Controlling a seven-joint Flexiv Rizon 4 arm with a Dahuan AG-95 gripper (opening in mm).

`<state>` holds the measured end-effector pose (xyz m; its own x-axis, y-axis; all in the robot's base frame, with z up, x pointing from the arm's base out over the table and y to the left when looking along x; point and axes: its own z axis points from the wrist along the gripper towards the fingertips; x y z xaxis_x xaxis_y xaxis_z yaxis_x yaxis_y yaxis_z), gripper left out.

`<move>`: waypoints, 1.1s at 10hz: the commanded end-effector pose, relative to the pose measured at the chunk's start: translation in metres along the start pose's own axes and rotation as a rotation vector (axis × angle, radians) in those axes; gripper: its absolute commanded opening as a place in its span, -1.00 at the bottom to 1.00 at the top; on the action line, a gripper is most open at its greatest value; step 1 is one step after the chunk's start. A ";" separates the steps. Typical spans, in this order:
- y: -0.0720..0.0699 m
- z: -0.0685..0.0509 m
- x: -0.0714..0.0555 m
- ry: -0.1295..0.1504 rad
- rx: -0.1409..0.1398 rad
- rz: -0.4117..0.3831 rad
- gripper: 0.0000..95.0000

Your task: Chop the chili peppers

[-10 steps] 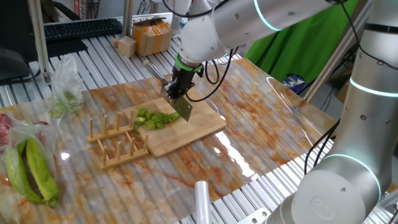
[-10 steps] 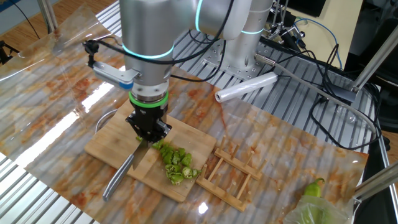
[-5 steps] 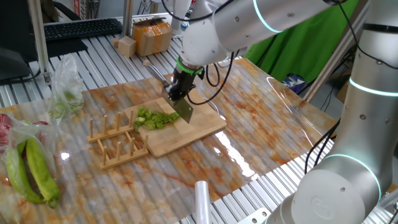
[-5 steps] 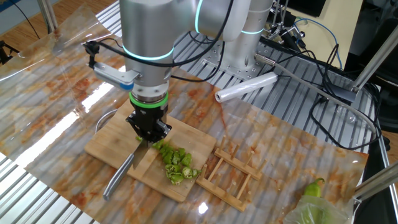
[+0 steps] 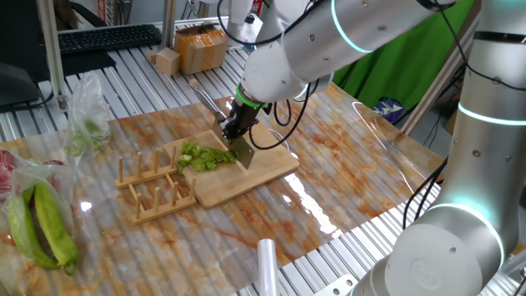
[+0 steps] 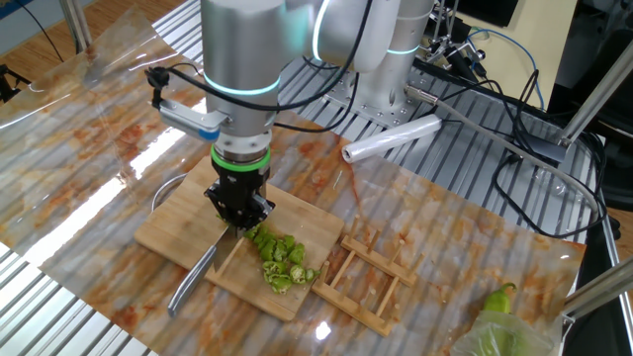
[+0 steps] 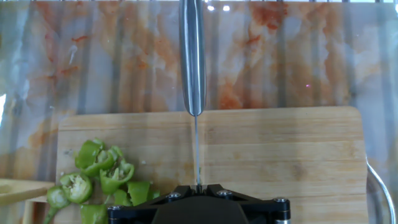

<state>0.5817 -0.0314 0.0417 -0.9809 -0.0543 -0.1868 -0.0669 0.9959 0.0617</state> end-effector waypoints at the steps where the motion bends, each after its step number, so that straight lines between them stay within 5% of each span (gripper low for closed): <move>1: 0.001 0.008 0.003 -0.002 0.005 0.001 -1.00; 6: 0.001 -0.007 -0.005 0.039 0.012 -0.011 -1.00; 11: 0.002 -0.014 -0.004 0.041 0.008 0.000 -1.00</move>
<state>0.5830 -0.0293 0.0542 -0.9880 -0.0556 -0.1441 -0.0638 0.9965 0.0534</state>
